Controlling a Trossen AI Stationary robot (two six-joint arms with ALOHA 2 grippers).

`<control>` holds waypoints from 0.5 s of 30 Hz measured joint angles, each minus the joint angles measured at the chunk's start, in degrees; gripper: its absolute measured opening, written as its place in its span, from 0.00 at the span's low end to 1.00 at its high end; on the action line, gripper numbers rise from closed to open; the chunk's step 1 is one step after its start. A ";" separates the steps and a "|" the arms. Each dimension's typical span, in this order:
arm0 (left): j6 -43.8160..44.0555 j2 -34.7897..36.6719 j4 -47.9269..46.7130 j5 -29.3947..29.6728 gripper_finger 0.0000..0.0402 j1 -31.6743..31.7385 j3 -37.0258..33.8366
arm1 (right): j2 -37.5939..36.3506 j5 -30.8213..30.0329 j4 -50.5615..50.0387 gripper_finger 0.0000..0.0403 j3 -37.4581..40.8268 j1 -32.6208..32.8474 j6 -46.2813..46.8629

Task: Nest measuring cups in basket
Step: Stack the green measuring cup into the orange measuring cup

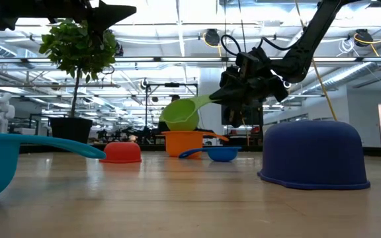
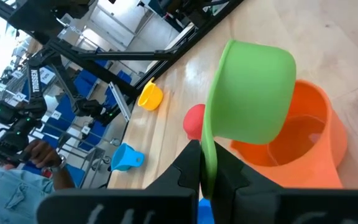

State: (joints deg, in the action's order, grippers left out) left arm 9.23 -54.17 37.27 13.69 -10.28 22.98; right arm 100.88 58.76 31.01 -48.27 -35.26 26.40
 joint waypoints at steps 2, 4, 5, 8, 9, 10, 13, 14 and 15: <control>-0.02 0.00 0.00 0.00 0.50 0.00 0.00 | 0.00 -0.02 0.00 0.01 0.00 0.08 -0.09; -0.02 0.00 -0.01 0.00 0.50 0.00 0.00 | 0.00 -0.04 0.00 0.01 0.02 0.08 -0.09; -0.01 0.00 -0.01 0.00 0.50 0.00 0.01 | 0.00 -0.06 -0.01 0.01 0.01 0.08 -0.09; -0.01 0.00 -0.01 0.00 0.50 0.00 0.00 | 0.00 -0.26 -0.03 0.01 0.02 0.08 -0.24; 0.00 0.00 -0.01 -0.01 0.50 0.00 0.00 | 0.00 -0.28 -0.03 0.01 0.02 0.08 -0.26; 0.07 0.00 -0.01 -0.02 0.50 0.00 0.00 | 0.00 -0.31 -0.03 0.01 0.02 0.08 -0.27; 0.07 0.00 -0.03 -0.02 0.50 0.00 0.00 | 0.00 -0.35 -0.03 0.01 0.02 0.08 -0.27; 0.09 0.00 -0.04 -0.02 0.50 0.00 0.00 | 0.00 -0.37 -0.03 0.01 0.02 0.08 -0.27; 0.09 0.00 -0.05 -0.02 0.50 0.00 0.00 | 0.00 -0.38 -0.05 0.01 0.02 0.10 -0.27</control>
State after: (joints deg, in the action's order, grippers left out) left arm 9.32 -54.17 37.22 13.67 -10.28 22.98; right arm 100.88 58.39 30.96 -48.25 -35.16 26.13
